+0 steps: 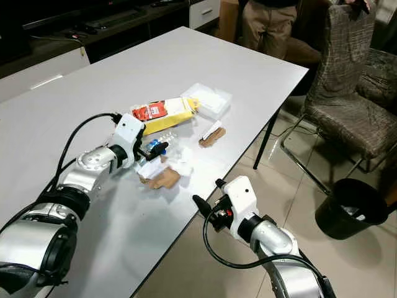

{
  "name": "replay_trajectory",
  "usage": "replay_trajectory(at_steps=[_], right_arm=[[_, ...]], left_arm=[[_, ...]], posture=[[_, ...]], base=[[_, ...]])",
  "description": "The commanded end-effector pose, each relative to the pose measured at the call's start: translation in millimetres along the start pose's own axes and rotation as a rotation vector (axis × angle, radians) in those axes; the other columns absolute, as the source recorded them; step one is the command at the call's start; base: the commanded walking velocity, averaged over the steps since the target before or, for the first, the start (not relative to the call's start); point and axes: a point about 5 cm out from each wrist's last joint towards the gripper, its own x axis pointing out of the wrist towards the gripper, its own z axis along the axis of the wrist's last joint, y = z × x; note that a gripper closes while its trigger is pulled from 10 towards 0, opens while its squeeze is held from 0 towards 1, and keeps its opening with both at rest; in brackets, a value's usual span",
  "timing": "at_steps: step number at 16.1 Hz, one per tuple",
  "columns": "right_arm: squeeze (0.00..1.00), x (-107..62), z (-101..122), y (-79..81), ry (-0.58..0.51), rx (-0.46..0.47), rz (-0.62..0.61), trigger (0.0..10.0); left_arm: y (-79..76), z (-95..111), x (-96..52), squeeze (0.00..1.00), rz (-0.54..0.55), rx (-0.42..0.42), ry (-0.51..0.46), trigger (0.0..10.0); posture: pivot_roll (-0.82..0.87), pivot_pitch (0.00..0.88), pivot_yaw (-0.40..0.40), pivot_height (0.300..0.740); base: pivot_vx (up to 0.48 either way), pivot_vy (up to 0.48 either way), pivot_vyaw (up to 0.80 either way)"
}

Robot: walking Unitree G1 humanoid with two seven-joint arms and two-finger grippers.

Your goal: Picking trash to rubbish bin

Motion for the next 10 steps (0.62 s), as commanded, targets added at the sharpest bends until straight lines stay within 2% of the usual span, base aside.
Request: replay_trajectory(at_steps=[1,4,10], right_arm=[[0.0,-2.8,5,-1.6,-0.01,-0.009,-0.009,10.0],[0.0,-3.2,6,2.1,-0.013,-0.011,0.0,10.0],[0.0,-3.5,6,3.5,-0.01,-0.01,0.005,10.0]], left_arm=[[-1.3,5,4.2,0.0,0.01,-0.009,0.006,10.0],[-1.2,1,5.1,0.0,0.053,-0.015,0.043,10.0],[-4.1,-10,3.3,0.0,0.025,0.019,0.114,10.0]], posture=[[-0.2,0.0,0.01,0.74],[-0.21,0.0,0.019,0.74],[-0.21,0.0,0.025,0.74]], base=[[0.0,0.0,0.0],[0.0,0.0,0.0],[0.0,0.0,0.0]])
